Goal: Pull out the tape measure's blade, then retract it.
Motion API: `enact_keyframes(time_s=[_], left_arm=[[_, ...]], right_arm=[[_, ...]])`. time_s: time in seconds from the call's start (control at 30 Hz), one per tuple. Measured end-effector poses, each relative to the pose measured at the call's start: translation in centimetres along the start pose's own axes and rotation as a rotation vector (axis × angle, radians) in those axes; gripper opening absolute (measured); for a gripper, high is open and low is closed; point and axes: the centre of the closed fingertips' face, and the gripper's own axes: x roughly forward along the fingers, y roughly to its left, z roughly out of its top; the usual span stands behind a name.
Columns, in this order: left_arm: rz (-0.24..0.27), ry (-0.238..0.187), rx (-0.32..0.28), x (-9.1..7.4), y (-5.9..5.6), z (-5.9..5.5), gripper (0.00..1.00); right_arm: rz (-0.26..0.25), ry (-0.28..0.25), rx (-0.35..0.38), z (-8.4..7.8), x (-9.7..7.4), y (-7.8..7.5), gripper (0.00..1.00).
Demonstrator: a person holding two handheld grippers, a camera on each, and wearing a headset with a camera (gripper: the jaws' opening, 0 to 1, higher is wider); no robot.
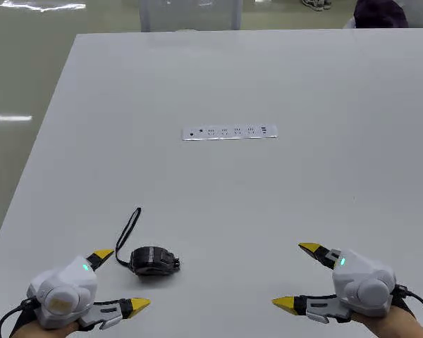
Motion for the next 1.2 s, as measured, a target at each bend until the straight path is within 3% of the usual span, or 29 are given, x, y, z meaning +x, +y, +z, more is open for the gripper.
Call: enact_keyframes(time_s=[0.4,1.2], left_arm=[[-0.031,0.021,0.030,0.8,0.3,-0.1,0.71],[-0.090,0.093,0.180,2.8,1.2,-0.7,0.58]], right_arm=[[0.053,0.019,-0.043,0.1,1.1,-0.1,0.76],[0.151,0.005,-0.160,1.2,4.1,-0.2,0.67]])
